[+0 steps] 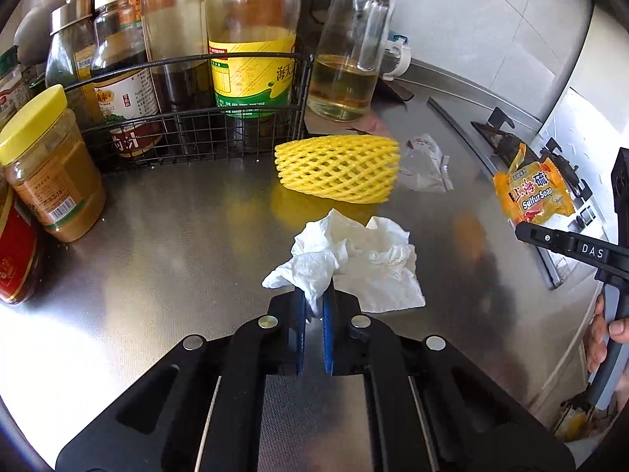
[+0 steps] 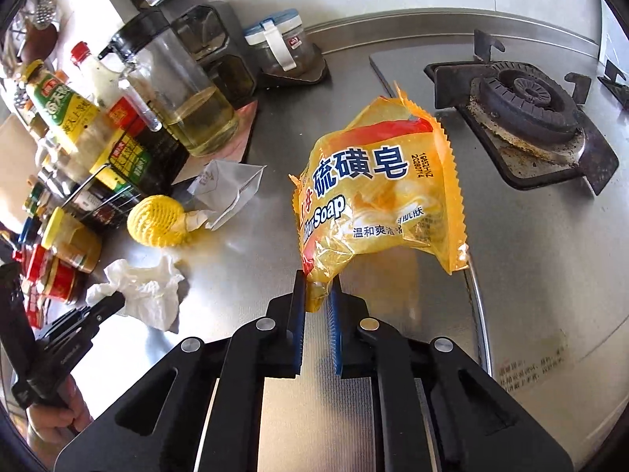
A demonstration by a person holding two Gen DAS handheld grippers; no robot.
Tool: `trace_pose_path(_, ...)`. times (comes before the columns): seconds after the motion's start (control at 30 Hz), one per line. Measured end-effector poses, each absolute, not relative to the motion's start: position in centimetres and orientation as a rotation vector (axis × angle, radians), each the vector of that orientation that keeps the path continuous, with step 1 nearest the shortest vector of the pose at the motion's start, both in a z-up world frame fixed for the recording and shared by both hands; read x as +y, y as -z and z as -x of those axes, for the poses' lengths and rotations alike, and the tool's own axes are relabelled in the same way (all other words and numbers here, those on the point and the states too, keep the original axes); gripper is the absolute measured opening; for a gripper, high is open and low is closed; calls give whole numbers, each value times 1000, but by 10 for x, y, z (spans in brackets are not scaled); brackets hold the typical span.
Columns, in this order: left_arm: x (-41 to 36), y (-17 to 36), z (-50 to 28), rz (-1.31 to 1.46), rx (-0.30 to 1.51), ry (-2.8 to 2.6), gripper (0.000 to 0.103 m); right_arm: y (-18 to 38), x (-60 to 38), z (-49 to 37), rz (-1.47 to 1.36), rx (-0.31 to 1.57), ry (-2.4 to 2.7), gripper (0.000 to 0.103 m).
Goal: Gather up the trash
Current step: 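Carry the tissue and soap packet down over the bin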
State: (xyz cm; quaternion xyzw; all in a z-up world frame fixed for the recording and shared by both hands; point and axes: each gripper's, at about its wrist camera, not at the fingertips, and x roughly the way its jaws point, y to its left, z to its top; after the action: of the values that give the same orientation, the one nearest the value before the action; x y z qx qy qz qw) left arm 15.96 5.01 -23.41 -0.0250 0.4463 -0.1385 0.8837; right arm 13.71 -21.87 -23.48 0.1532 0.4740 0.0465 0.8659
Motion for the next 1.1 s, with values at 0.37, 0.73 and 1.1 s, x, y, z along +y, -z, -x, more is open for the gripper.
trace_pose_path(0.37,13,196,-53,100,901,262,6,188,-233,-35,-309,937,-209,12)
trace_pose_path(0.73,-30,209,68,144,933,287,6,192,-258,72,-286,977,-281,12)
trace_pose_path(1.1,-58,303,115,138,1122,272,6,301,-270,123,-315,1197,-278,12)
